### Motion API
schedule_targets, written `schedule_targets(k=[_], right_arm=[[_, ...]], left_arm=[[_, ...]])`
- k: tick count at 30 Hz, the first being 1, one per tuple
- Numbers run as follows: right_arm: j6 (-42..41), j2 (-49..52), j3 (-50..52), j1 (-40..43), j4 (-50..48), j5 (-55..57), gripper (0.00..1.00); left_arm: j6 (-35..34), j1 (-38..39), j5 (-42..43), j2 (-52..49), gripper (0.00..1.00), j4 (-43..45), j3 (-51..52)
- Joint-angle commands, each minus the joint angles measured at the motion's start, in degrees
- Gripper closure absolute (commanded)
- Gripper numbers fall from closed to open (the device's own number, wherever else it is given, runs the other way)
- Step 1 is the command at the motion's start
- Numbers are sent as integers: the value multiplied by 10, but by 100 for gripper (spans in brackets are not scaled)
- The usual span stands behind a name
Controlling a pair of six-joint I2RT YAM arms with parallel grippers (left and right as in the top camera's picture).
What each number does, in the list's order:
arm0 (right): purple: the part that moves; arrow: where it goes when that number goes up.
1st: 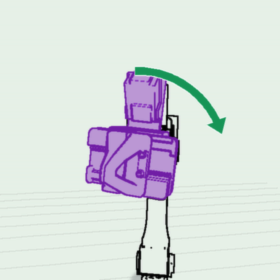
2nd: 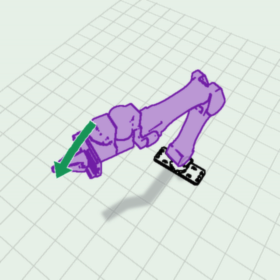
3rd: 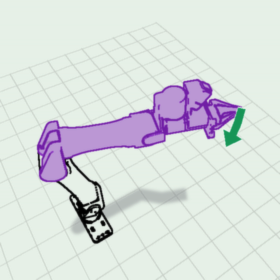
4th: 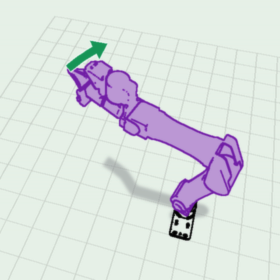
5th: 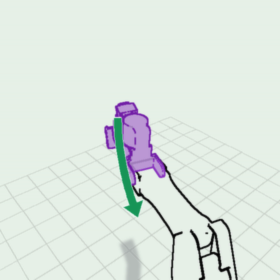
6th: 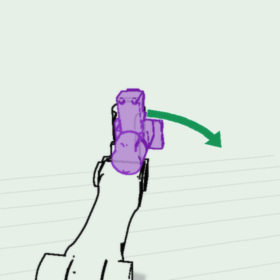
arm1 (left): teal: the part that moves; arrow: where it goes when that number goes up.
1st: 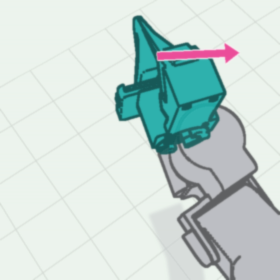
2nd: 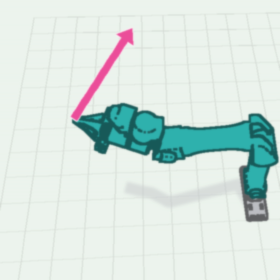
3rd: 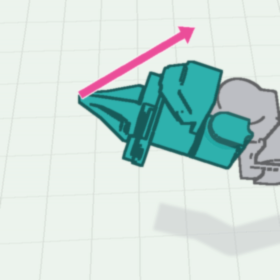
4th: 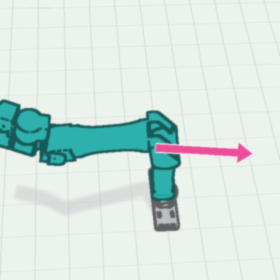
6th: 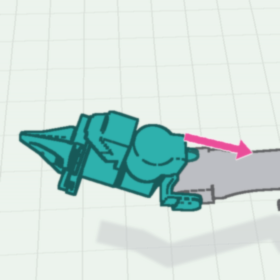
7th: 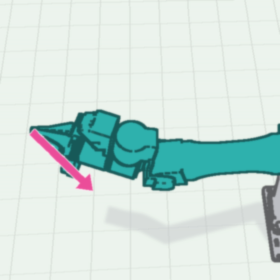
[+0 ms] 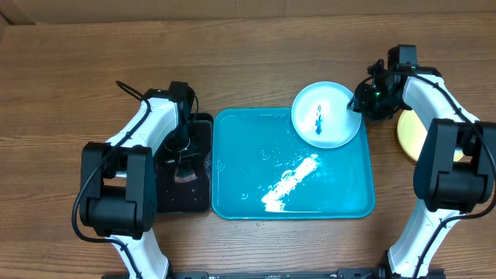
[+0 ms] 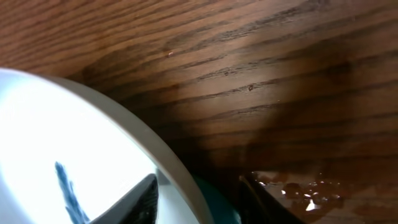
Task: Clean dirty plates on tray and stack at the side
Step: 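Release the plate and move the right gripper toward the white plate, then grasp the white plate's rim with the right gripper and drag it left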
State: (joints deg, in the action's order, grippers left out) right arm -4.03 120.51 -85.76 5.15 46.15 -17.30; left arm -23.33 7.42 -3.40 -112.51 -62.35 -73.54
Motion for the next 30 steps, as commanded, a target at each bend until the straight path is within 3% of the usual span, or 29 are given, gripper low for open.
schedule_targets(k=[1,3,5,14,22,30], right_arm=[[-7,-2,2,-7,5,-23,71],[-9,-2,2,-7,5,-23,75],[-9,-2,2,-7,5,-23,86],[-19,-2,2,-7,12,-23,96],[-9,-36,1,-24,56,-23,96],[-14,-116,2,-99,128,-16,96]], left_arm=[[15,6,20,7,96,-7,7],[15,6,20,7,95,-7,7],[15,6,20,7,96,-8,7],[15,6,20,7,96,-9,7],[15,6,20,7,96,-6,7],[15,6,20,7,96,0,7]])
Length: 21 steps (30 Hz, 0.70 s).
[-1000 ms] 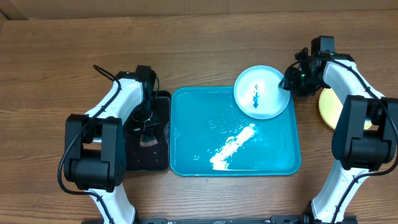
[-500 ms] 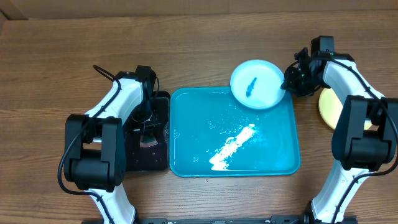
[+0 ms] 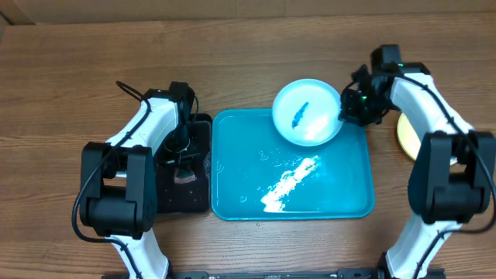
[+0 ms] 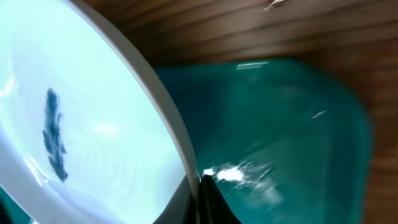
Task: Clean dirty plates on tray and stack at the side
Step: 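Grasp the white plate's rim with the right gripper and drag it left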
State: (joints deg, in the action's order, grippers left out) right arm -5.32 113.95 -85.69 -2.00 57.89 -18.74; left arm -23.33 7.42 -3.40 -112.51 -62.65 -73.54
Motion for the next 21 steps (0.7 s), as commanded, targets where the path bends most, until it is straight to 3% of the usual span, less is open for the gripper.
schedule_targets(k=[1,8,14,21], right_arm=[[-14,-54,1,-38,21,4,96],[-99,-54,63,-94,43,41,96],[-102,-54,159,-112,-21,41,96],[-99,-54,163,-112,-23,41,96]], left_arm=[[15,6,20,7,96,3,7],[15,6,20,7,95,8,7],[18,6,13,7,96,17,6],[22,7,5,64,96,14,-32]])
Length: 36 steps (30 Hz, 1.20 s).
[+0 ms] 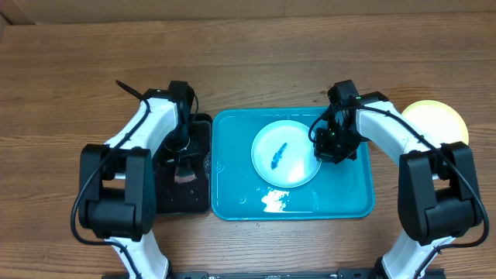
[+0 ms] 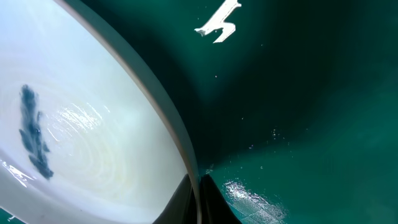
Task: Clean dirty plates on tray and stack at the side
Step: 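Grasp the white plate's rim with the right gripper and drag it left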
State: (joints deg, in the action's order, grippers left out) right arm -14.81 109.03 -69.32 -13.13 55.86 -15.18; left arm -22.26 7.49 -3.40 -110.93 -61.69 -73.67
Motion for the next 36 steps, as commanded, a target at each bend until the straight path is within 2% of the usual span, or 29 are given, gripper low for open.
schedule_targets(k=[1,10,17,26,32,36], right_arm=[[-4,-5,-1,-1,-3,5,96],[2,-5,-1,-1,-5,5,96],[2,-5,-1,-1,-9,5,96],[2,-5,-1,-1,-9,5,96],[2,-5,-1,-1,-9,5,96],[2,-5,-1,-1,-10,5,96]], left_arm=[[11,7,4,65,96,2,-39],[66,19,-9,179,96,3,-54],[66,51,-136,204,96,-5,-54],[14,143,-336,203,96,-13,-53],[9,177,-392,203,96,-18,-53],[-6,177,-392,203,95,-27,-53]])
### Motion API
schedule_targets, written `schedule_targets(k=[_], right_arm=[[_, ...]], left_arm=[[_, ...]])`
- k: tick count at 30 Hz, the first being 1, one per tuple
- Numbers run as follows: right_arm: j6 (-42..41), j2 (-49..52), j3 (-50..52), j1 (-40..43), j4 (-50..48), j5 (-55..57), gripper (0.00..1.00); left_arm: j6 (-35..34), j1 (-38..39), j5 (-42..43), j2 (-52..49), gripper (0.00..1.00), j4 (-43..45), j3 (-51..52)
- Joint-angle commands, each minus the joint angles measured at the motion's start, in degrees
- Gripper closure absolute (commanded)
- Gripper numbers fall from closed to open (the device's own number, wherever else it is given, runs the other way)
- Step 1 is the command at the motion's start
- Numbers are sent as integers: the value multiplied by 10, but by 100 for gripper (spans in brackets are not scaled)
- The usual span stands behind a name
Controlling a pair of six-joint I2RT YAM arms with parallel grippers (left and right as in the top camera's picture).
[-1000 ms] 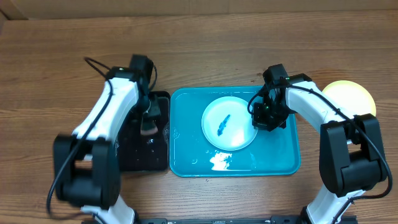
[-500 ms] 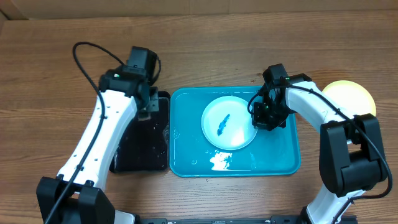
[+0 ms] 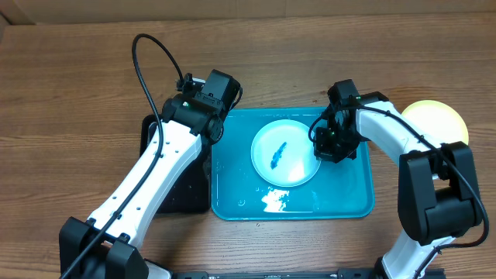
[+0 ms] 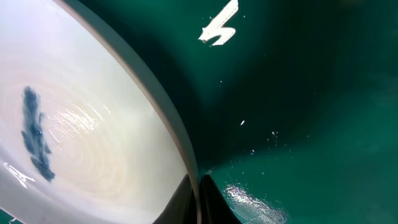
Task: Clean dirty plates on tray and stack at the side
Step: 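Grasp the white plate's rim with the right gripper and drag it left, then carry the sponge with the left gripper onto the white plate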
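Observation:
A white plate [image 3: 283, 153] with a blue smear [image 3: 279, 153] lies in the middle of the teal tray [image 3: 341, 194]. My right gripper [image 3: 320, 144] is shut on the plate's right rim. In the right wrist view the two fingertips [image 4: 208, 202] pinch the thin rim of the plate [image 4: 81, 124], with the smear [image 4: 34, 134] at the left and the wet tray floor [image 4: 298, 124] at the right. My left gripper [image 3: 212, 124] hangs over the tray's back left corner, a short way left of the plate. Its jaws are hidden under the wrist.
A yellow plate [image 3: 435, 120] lies on the wooden table right of the tray, behind my right arm. A black tray [image 3: 149, 130] sits left of the teal tray, mostly covered by my left arm. Water glints [image 3: 277, 199] on the tray's front part.
My left arm has swung from over the black tray to the teal tray's back left corner. The right gripper and the plate have not moved.
The plate first sat over the tray's back right corner with my right fingers either side of its rim. Then the gripper held it tilted at the back edge. Later it lay mid-tray, still pinched. Now the left arm has come over from the black tray.

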State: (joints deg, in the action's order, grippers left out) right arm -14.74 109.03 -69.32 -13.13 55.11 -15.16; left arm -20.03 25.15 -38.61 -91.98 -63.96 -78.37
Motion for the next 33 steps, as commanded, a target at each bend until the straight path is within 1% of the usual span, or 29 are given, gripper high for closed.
schedule_targets(k=[1,11,14,17,19,21,24,28,33], right_arm=[[1,-5,-1,-1,-2,5,96],[2,-5,-1,-1,-2,5,96],[2,-5,-1,-1,-2,5,96],[2,-5,-1,-1,-2,5,96],[1,-5,-1,-1,-2,5,96],[2,-5,-1,-1,-2,-1,96],[2,-5,-1,-1,-2,-2,96],[2,-5,-1,-1,-4,-2,96],[2,-5,-1,-16,-17,-16,96]], left_arm=[[-32,0,-40,14,95,-6,-6],[-38,0,-37,14,95,-5,-6],[-38,-1,-14,14,96,-5,-6],[-33,-8,58,14,96,-6,-6],[-34,-19,130,14,96,-14,-5],[-45,-38,195,13,96,-23,-5],[-46,-65,265,13,96,-23,-5],[-6,-90,400,13,96,1,-5],[6,-89,532,13,96,44,-5]])
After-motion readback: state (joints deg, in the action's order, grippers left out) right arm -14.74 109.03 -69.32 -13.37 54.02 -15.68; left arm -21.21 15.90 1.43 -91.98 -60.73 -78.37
